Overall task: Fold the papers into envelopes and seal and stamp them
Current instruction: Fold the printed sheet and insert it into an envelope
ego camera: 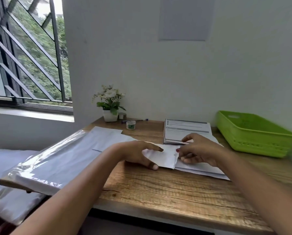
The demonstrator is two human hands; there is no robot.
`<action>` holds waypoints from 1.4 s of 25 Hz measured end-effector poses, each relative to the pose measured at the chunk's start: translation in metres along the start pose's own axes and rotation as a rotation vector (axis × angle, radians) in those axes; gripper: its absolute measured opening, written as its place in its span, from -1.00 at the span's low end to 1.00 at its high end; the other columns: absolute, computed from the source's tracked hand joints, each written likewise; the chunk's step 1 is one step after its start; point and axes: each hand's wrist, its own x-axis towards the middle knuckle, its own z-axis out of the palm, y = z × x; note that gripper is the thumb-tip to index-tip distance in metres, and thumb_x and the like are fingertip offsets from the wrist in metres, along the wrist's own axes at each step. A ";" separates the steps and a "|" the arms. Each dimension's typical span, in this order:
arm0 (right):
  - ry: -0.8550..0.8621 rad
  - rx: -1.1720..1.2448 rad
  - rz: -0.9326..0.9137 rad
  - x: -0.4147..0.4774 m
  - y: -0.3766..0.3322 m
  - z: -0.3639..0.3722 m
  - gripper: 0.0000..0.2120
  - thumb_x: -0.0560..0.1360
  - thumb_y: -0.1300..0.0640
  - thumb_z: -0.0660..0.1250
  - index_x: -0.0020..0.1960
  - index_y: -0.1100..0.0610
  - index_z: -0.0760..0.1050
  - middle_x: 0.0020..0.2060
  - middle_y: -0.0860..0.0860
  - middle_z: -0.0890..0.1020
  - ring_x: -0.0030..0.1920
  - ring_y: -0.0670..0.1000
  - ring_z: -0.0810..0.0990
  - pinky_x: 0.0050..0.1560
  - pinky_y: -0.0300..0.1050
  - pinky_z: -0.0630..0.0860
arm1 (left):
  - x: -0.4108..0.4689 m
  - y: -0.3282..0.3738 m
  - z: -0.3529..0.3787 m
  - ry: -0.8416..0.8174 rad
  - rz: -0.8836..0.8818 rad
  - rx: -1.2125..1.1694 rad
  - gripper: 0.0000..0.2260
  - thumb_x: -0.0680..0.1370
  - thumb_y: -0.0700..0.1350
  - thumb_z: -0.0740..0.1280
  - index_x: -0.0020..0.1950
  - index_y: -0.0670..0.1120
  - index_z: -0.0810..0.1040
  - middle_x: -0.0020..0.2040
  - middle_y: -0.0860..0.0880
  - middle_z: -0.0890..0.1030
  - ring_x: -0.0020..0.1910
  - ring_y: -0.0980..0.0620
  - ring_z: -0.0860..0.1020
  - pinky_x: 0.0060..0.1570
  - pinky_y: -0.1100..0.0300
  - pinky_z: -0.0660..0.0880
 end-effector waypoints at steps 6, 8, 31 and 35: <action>-0.211 -0.288 -0.006 0.012 -0.010 0.001 -0.79 0.39 0.36 0.44 0.02 0.26 0.57 -0.30 0.10 0.64 -0.32 -0.03 0.62 -0.26 -0.21 0.60 | 0.018 0.008 -0.008 0.141 -0.045 -0.088 -0.54 0.37 0.33 0.35 0.11 0.07 0.59 0.22 0.09 0.53 0.23 0.03 0.44 0.20 0.08 0.37; -0.231 -0.277 -0.027 0.016 -0.008 0.005 -0.81 0.41 0.36 0.42 0.02 0.31 0.59 -0.30 0.12 0.65 -0.33 -0.05 0.62 -0.25 -0.24 0.61 | 0.030 0.017 0.001 0.199 -0.036 0.009 -0.47 0.32 0.39 0.35 0.07 0.02 0.55 0.13 0.06 0.56 0.12 0.00 0.49 0.13 0.06 0.45; -0.163 -0.905 -0.176 0.004 -0.004 -0.019 -0.64 0.39 -0.03 0.47 0.07 -0.03 0.37 -0.08 -0.12 0.47 0.01 -0.03 0.44 -0.10 -0.19 0.38 | 0.010 0.035 0.016 0.339 0.157 0.087 -0.75 0.46 -0.24 0.26 0.06 0.04 0.44 0.12 0.06 0.54 0.07 0.03 0.48 -0.03 0.20 0.46; -0.083 -0.511 -0.282 0.002 -0.010 -0.043 -0.87 0.48 0.22 0.38 -0.04 0.01 0.58 -0.13 0.03 0.61 -0.12 -0.03 0.53 -0.06 -0.17 0.42 | 0.015 0.030 0.014 0.503 0.050 0.192 -0.75 0.52 -0.27 0.18 -0.06 0.00 0.59 -0.03 0.04 0.57 -0.06 0.03 0.51 -0.18 0.34 0.39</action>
